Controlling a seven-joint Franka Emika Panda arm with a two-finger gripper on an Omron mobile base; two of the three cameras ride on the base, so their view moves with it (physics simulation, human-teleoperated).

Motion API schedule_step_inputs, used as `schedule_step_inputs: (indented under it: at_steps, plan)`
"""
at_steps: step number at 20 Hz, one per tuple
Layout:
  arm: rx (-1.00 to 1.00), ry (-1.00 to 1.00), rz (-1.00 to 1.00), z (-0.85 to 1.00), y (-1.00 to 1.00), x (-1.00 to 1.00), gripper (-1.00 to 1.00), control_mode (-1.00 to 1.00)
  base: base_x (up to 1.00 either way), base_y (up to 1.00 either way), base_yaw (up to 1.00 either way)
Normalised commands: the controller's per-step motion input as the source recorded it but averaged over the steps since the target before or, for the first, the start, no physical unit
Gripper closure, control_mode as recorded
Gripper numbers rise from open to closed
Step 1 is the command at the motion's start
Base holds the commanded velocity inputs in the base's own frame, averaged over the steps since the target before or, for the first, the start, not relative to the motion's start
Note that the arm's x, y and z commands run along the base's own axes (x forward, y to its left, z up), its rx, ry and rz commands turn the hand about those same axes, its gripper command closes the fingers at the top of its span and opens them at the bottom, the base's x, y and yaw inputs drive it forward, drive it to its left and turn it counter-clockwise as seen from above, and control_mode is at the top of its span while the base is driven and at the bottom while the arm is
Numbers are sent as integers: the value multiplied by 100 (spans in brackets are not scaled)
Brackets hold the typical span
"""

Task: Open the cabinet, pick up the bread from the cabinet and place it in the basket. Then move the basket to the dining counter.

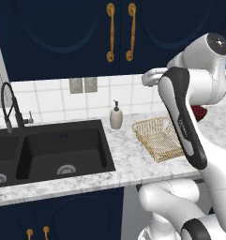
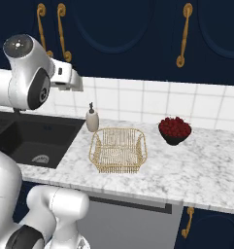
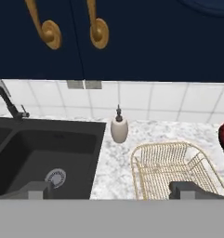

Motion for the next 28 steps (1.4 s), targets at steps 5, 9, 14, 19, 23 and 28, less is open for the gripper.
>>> schedule_step_inputs:
  at_steps: [5, 9, 14, 19, 23, 28]
  plan:
    - [-8, -8, -1, 66, 26, 7, -100, -100, 0, 0, 0]
    - [-6, -15, 0, 51, 22, 18, -100, -100, 0, 0, 0]
    - [-1, -14, 0, 21, 2, 35, -100, -100, 0, 0, 0]
    - [0, -5, 0, 13, 4, 37, -100, -100, 0, 0, 0]
    - [0, 0, 0, 14, 11, 44, -100, -100, 0, 0, 0]
    - [0, 0, 0, 2, 10, 47, -100, -100, 0, 0, 0]
